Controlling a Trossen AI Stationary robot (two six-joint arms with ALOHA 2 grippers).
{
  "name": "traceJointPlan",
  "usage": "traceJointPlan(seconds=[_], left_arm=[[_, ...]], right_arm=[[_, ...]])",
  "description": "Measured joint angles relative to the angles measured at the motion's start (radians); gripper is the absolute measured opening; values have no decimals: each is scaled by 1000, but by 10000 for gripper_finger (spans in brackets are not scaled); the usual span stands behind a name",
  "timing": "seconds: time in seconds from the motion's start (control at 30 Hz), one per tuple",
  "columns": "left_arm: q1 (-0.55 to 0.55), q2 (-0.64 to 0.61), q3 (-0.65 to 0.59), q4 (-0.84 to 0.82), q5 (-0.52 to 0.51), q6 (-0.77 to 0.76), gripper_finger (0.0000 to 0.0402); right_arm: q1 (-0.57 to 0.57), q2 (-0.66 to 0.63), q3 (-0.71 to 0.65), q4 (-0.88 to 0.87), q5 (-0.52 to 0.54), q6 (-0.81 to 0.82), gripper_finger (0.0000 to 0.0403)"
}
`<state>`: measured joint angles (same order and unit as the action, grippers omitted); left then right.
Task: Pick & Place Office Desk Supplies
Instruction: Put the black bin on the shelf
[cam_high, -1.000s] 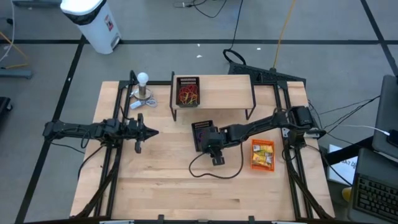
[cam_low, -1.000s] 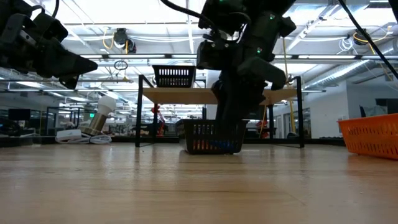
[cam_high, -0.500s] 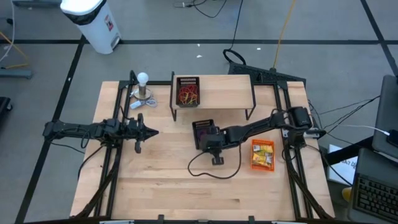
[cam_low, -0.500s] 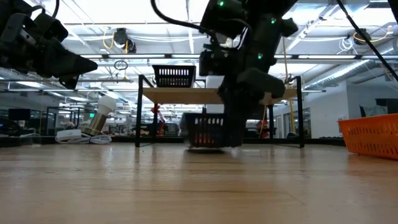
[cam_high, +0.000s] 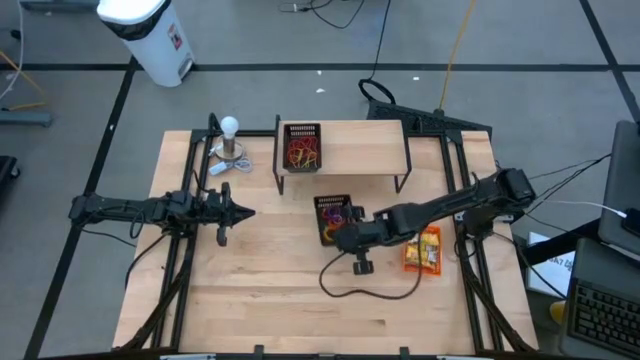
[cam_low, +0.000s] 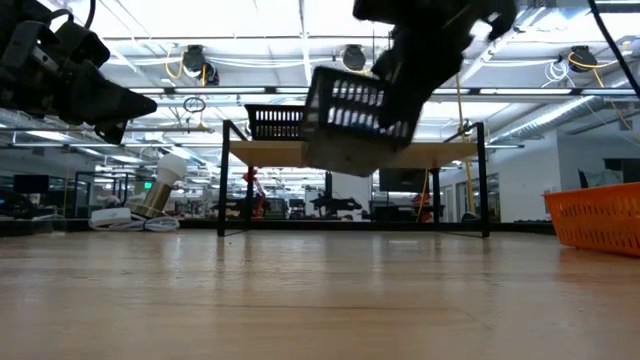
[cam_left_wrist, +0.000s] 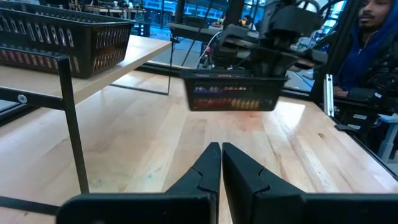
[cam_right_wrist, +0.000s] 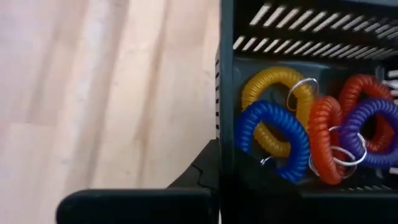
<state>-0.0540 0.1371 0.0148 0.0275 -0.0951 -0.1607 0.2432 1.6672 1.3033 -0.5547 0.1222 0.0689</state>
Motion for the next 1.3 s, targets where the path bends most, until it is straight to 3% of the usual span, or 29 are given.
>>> traceJointPlan(seconds=[0.2, 0.47, 0.73, 0.97, 1.3], left_arm=[[0, 0, 0, 4, 0, -10, 19], [0, 0, 0, 5, 0, -26, 19], [0, 0, 0, 4, 0, -28, 19], [0, 0, 0, 4, 0, -37, 19], [0, 0, 0, 4, 0, -36, 19]], right_arm=[[64, -9, 0, -61, -20, 87, 1], [167, -8, 10, -144, 63, 235, 0], [204, -24, 171, -354, 171, 264, 0], [167, -25, 319, -533, 225, 241, 0], [10, -25, 407, -604, 241, 51, 0]])
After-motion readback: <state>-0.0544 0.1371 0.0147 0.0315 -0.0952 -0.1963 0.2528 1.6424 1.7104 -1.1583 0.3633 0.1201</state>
